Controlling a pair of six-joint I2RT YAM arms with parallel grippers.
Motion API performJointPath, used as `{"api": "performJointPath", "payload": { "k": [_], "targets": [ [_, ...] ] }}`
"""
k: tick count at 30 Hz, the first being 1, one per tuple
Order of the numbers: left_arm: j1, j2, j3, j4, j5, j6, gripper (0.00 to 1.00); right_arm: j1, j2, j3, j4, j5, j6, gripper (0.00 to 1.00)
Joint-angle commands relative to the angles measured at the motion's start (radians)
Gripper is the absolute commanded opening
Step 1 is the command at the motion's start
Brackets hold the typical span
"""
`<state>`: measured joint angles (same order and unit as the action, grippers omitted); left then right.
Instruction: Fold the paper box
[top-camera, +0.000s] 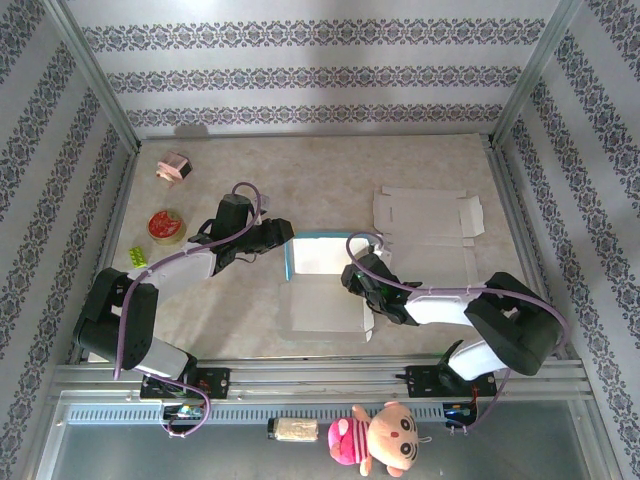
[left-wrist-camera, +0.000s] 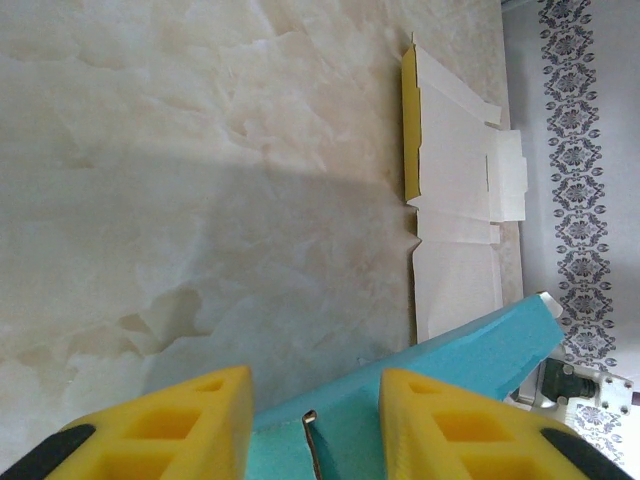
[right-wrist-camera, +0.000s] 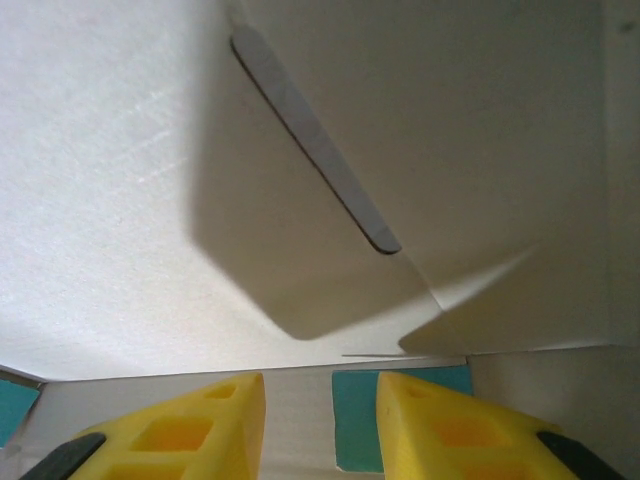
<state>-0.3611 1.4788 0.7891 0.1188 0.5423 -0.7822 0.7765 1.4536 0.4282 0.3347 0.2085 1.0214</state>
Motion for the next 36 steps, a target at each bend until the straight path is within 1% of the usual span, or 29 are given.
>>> {"api": "performJointPath", "payload": {
  "k": [1, 6, 11, 14, 17, 19, 20, 22, 24, 27, 29, 31, 34, 36],
  "targets": [
    [-0.014, -0.005, -0.01, 0.004, 0.004, 0.015, 0.38, 0.01, -0.039, 0.006, -0.015, -0.011, -0.012, 0.38],
    [-0.015, -0.016, -0.008, -0.002, -0.007, 0.031, 0.38, 0.011, -0.206, 0.008, -0.137, 0.009, -0.13, 0.5],
    [-0.015, -0.029, -0.007, -0.006, -0.019, 0.04, 0.38, 0.011, -0.414, -0.017, -0.307, 0.065, -0.242, 0.62],
    [-0.016, -0.031, -0.007, -0.008, -0.02, 0.04, 0.38, 0.01, -0.543, -0.013, -0.427, 0.13, -0.294, 0.73],
    [-0.016, -0.028, -0.009, -0.004, -0.02, 0.038, 0.38, 0.004, -0.653, -0.018, -0.471, 0.161, -0.395, 0.91],
    [-0.016, -0.026, -0.01, -0.002, -0.018, 0.037, 0.38, -0.012, -0.688, -0.025, -0.475, 0.193, -0.438, 0.98],
    [-0.019, -0.027, -0.01, -0.001, -0.017, 0.035, 0.38, -0.028, -0.691, -0.032, -0.467, 0.193, -0.461, 0.98],
    [-0.019, -0.03, -0.008, -0.002, -0.015, 0.035, 0.38, -0.069, -0.673, -0.044, -0.449, 0.158, -0.494, 0.98],
    [-0.019, -0.038, -0.011, -0.005, -0.015, 0.039, 0.38, -0.104, -0.638, -0.062, -0.416, 0.116, -0.528, 0.94],
    [-0.02, -0.052, -0.007, -0.025, -0.022, 0.052, 0.38, -0.144, -0.569, -0.078, -0.347, 0.072, -0.532, 0.82],
    [-0.02, -0.071, 0.02, -0.092, -0.041, 0.106, 0.4, -0.158, -0.519, -0.078, -0.305, 0.061, -0.53, 0.72],
    [-0.02, -0.092, 0.06, -0.179, -0.074, 0.187, 0.46, -0.162, -0.468, -0.074, -0.275, 0.057, -0.551, 0.64],
    [-0.02, -0.125, 0.134, -0.307, -0.135, 0.333, 0.59, -0.166, -0.398, -0.05, -0.217, 0.051, -0.59, 0.54],
    [-0.02, -0.14, 0.199, -0.386, -0.144, 0.438, 0.65, -0.168, -0.352, -0.035, -0.177, 0.045, -0.619, 0.42]
  ]
}}
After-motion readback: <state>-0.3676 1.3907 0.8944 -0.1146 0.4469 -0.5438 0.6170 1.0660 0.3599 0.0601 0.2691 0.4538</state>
